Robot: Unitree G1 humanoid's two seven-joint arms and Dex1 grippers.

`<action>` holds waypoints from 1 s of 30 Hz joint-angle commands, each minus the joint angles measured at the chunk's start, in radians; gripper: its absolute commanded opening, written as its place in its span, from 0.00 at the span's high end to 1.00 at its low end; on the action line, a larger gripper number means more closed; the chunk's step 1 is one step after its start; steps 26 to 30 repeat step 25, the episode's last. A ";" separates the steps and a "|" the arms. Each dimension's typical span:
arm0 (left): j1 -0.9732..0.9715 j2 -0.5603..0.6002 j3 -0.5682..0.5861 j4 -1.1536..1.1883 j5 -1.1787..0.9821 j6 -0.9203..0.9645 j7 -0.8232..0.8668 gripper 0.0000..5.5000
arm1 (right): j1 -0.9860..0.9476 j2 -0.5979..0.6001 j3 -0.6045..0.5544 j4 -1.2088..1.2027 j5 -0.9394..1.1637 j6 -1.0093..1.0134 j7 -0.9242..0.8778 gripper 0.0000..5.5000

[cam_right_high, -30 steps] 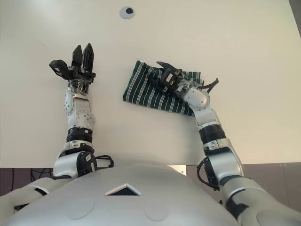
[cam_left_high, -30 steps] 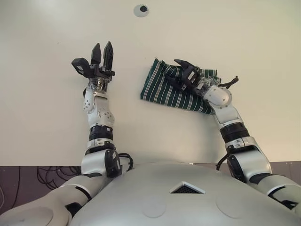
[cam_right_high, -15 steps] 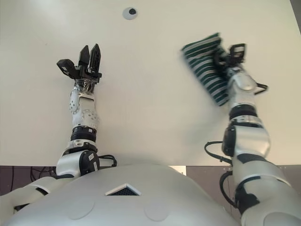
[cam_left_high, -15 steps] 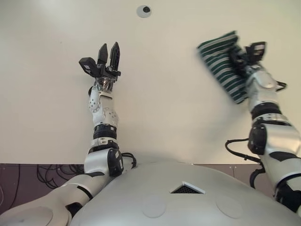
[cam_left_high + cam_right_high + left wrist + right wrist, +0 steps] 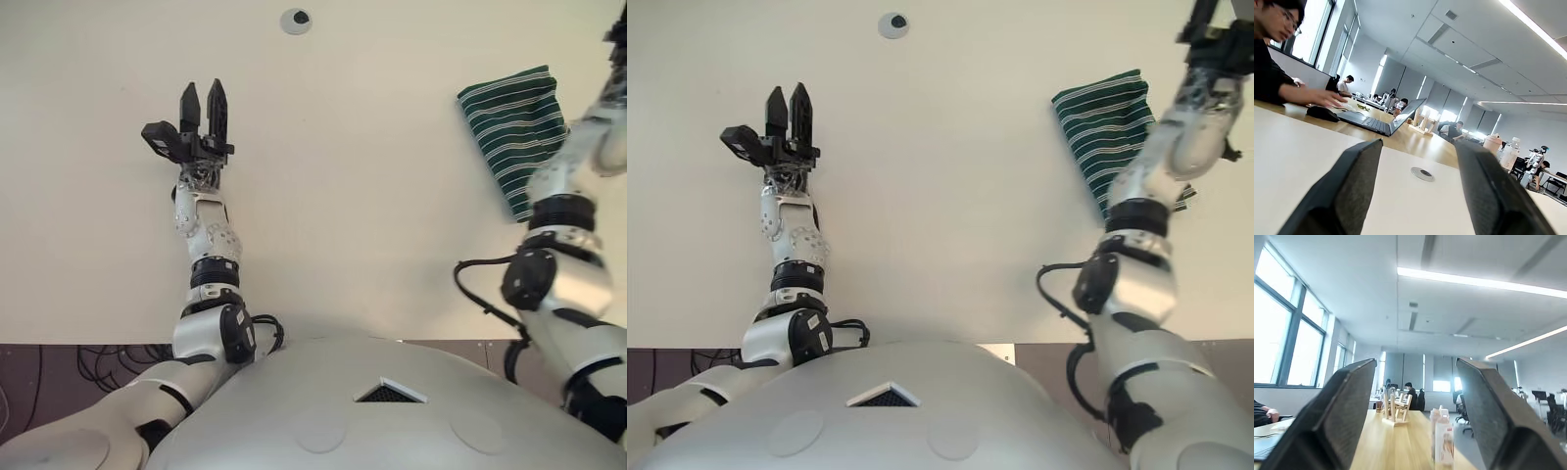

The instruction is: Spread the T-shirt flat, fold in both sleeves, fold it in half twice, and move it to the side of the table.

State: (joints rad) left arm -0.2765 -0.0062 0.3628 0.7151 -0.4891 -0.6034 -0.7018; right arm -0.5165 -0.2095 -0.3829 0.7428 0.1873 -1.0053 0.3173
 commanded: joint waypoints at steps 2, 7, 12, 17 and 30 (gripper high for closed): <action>-0.015 -0.010 -0.011 0.095 0.095 -0.160 0.081 0.51 | 0.100 0.183 0.136 0.129 -0.216 -0.181 -0.097 0.46; -0.099 0.049 -0.030 0.293 0.288 -0.365 0.275 0.51 | 0.092 0.174 0.183 0.322 -0.321 -0.221 -0.208 0.46; -0.146 0.088 -0.039 0.396 0.357 -0.440 0.402 0.51 | 0.082 0.146 0.215 0.376 -0.382 -0.241 -0.316 0.46; -0.171 0.103 -0.068 0.442 0.417 -0.481 0.490 0.51 | 0.074 0.123 0.238 0.406 -0.416 -0.245 -0.389 0.46; -0.190 0.123 -0.134 0.482 0.540 -0.499 0.647 0.51 | 0.080 0.110 0.287 0.430 -0.462 -0.241 -0.478 0.46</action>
